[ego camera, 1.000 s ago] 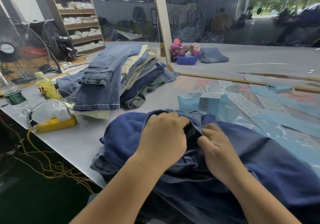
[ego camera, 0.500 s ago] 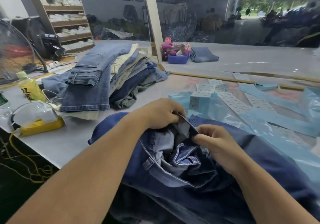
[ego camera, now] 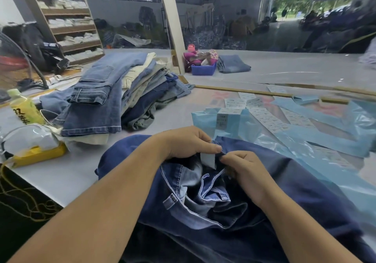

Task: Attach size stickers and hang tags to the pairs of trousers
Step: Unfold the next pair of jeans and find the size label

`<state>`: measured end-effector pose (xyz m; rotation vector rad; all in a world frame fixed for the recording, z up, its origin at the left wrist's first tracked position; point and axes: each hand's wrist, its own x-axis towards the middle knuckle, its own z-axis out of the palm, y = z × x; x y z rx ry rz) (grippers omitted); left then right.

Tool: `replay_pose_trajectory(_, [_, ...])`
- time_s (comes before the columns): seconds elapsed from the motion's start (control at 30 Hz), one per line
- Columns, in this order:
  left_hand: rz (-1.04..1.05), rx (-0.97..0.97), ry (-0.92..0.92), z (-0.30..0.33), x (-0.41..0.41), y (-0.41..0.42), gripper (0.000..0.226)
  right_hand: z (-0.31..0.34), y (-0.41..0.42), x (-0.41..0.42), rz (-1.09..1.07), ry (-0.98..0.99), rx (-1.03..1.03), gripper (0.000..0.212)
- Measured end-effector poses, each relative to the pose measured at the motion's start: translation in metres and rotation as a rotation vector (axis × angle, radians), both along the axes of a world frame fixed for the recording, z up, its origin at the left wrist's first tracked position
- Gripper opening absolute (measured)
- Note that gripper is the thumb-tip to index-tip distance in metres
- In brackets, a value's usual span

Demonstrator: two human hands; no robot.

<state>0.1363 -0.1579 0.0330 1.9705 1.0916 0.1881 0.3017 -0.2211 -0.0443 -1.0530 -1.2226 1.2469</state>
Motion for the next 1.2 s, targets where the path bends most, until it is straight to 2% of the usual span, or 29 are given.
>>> replay_pose_trajectory(0.1, [0.113,0.058,-0.011,-0.008,0.002,-0.002,0.040,-0.003,0.002,-0.006,-0.057,-0.049,0.013,0.018])
replay_pose_trajectory(0.17, [0.219,0.232,-0.043,-0.019,0.001,-0.008,0.040,-0.002,0.003,-0.006,-0.024,-0.034,-0.013,0.009])
replay_pose_trajectory(0.2, [0.273,0.402,-0.061,-0.026,-0.001,-0.013,0.034,-0.001,0.003,-0.007,0.005,-0.053,-0.023,0.014])
replay_pose_trajectory(0.3, [0.327,1.122,0.015,-0.041,-0.008,-0.045,0.019,0.002,-0.001,-0.008,0.030,-0.089,-0.047,0.029])
replay_pose_trajectory(0.33, [0.305,1.226,0.029,-0.046,-0.009,-0.056,0.018,0.002,-0.001,-0.009,0.029,-0.083,-0.049,0.029])
replay_pose_trajectory(0.37, [0.290,1.239,0.058,-0.049,-0.009,-0.065,0.019,0.001,-0.002,-0.010,0.030,-0.073,-0.055,0.026])
replay_pose_trajectory(0.53, [0.536,0.786,0.173,-0.053,-0.016,-0.078,0.028,0.000,-0.004,-0.010,0.101,0.028,-0.093,0.026])
replay_pose_trajectory(0.73, [0.643,0.283,-0.122,-0.053,-0.018,-0.073,0.035,0.000,-0.010,-0.007,0.213,0.079,-0.084,0.018])
replay_pose_trajectory(0.87, [0.637,0.090,-0.288,-0.049,-0.018,-0.071,0.033,0.000,-0.013,-0.007,0.239,0.062,-0.058,0.018])
replay_pose_trajectory(1.0, [0.630,-0.058,-0.361,-0.045,-0.016,-0.072,0.039,0.001,-0.016,-0.008,0.232,0.042,-0.009,0.016])
replay_pose_trajectory(1.2, [0.620,-0.100,-0.387,-0.049,-0.020,-0.076,0.014,0.001,-0.017,-0.011,0.169,0.000,0.060,0.018])
